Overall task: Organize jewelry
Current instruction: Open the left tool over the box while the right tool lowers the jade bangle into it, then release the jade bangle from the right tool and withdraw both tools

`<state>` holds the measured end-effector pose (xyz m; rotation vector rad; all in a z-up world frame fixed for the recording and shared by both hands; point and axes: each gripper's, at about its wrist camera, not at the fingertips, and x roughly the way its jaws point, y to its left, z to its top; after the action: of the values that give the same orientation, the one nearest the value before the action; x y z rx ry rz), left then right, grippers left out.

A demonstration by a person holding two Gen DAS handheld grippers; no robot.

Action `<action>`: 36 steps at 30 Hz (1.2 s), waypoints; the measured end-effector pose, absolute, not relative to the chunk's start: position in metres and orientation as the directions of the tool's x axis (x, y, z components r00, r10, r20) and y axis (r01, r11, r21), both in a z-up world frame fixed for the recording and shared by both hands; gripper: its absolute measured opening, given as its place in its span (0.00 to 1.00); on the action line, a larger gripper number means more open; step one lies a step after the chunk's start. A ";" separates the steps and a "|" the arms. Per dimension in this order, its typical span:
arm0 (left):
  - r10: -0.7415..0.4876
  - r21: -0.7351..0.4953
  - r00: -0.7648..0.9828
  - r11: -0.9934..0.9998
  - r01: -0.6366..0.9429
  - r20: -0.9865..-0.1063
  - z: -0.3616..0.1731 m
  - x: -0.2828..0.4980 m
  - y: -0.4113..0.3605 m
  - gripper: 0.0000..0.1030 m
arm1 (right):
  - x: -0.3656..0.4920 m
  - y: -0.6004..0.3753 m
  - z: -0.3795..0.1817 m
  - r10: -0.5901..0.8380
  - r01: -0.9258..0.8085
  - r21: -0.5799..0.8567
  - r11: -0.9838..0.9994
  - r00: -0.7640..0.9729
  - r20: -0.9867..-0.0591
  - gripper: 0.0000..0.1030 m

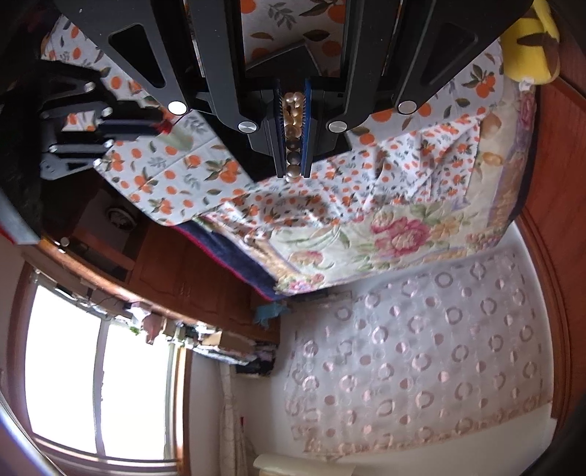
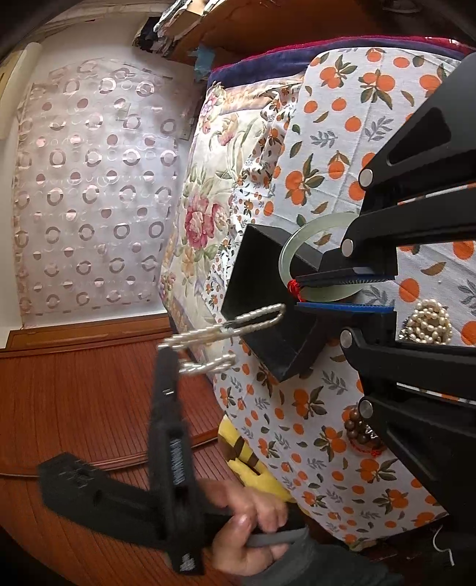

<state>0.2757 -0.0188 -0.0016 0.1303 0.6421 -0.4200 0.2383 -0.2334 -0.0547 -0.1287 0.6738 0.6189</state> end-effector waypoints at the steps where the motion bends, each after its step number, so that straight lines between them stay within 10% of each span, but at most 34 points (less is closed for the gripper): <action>1: -0.330 -0.009 0.719 0.911 0.412 -0.612 -0.006 0.278 -0.018 0.07 | 0.240 -0.233 -0.053 0.495 -0.576 0.082 0.813 0.611 -0.618 0.10; 36: -0.227 -0.048 0.711 0.964 0.263 -0.666 -0.081 0.185 0.059 0.36 | 0.272 -0.168 -0.073 0.433 -0.599 -0.003 0.800 0.582 -0.688 0.13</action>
<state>0.1848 0.0591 -0.0806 0.0517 0.7316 -0.2720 0.2715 -0.1680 -0.0734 -0.2466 0.7308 0.6101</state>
